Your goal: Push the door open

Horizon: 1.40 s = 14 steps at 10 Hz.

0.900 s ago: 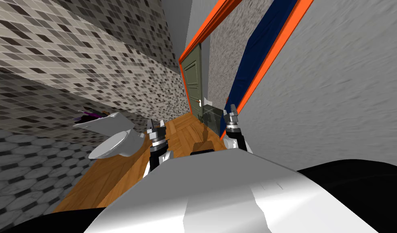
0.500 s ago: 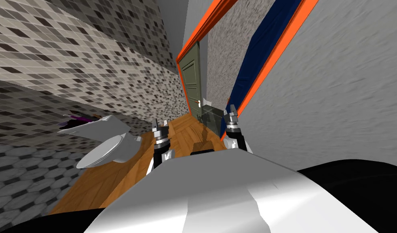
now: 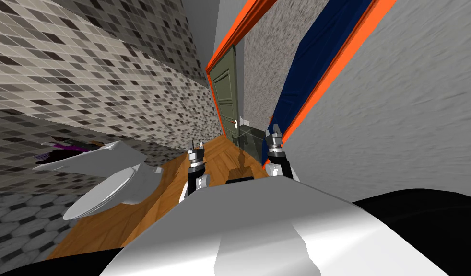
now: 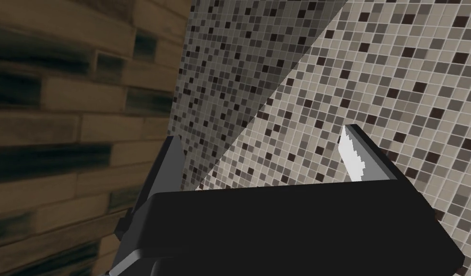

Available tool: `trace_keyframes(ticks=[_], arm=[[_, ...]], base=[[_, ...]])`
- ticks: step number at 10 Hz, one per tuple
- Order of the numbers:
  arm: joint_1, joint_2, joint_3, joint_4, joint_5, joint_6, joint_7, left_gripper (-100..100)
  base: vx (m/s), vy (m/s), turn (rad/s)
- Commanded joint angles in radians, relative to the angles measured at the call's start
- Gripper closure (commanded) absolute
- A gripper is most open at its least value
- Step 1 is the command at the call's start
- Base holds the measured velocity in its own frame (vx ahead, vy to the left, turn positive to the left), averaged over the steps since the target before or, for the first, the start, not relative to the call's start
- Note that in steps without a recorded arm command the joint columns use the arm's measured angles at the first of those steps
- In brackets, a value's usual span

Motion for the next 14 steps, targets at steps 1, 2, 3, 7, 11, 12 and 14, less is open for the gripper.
trace_keyframes(ticks=[1,2,3,7,11,12,14], arm=[[-0.026,0.005,-0.009,0.040,-0.001,0.003,0.002,-100],[-0.036,0.008,-0.012,0.054,-0.001,0.004,0.003,-100],[-0.055,0.012,-0.018,0.084,-0.002,0.006,0.005,-100],[-0.099,0.020,-0.032,0.151,-0.002,0.011,0.009,-100],[-0.145,0.027,-0.046,0.220,-0.003,0.016,0.013,-100],[-0.170,0.030,-0.054,0.258,-0.004,0.018,0.016,-100],[-0.194,0.033,-0.062,0.296,-0.004,0.021,0.018,-100]], base=[[0.138,0.073,-0.096],[0.116,0.056,-0.082],[0.125,0.068,-0.102],[0.110,0.048,-0.064],[0.090,0.052,-0.067],[0.129,0.090,-0.127],[0.122,0.084,-0.090]])
